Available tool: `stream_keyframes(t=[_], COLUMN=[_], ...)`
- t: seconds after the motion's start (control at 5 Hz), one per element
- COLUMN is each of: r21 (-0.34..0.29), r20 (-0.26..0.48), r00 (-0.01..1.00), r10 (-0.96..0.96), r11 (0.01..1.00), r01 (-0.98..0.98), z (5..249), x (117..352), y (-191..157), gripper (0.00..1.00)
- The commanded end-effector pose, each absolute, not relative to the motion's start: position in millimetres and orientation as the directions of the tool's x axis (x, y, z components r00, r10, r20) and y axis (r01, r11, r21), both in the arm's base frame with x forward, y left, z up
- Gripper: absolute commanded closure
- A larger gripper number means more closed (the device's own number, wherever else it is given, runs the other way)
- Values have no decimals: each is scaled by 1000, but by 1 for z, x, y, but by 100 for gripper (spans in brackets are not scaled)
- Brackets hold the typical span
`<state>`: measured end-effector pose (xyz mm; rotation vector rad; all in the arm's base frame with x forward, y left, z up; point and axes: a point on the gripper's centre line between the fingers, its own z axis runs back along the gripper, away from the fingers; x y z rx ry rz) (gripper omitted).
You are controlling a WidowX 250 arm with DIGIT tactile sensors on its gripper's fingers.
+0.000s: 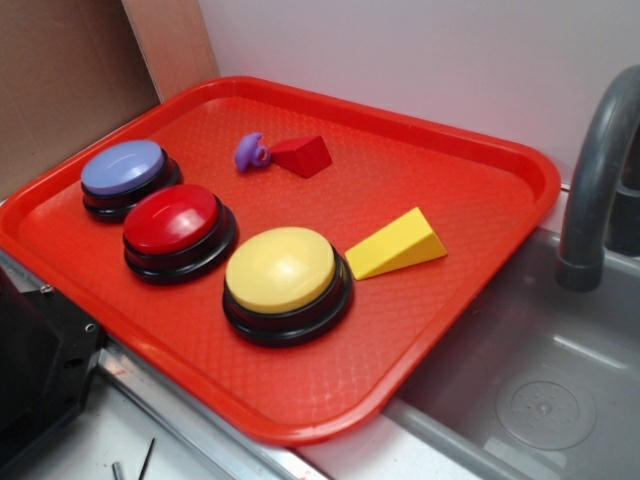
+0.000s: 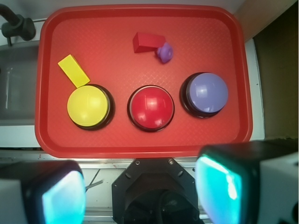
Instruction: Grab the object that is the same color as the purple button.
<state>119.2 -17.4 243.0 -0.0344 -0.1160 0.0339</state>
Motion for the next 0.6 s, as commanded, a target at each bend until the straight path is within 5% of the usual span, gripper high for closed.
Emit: stream_keyframes(t=[0.0,0.4], r21=[-36,25], r20=[115,193], r00=[993,981], r10=[36,-31], r11=[999,999], r01=[-32,27], z=[243,234], x=[119,127], y=[-17,-1], gripper=[0,0])
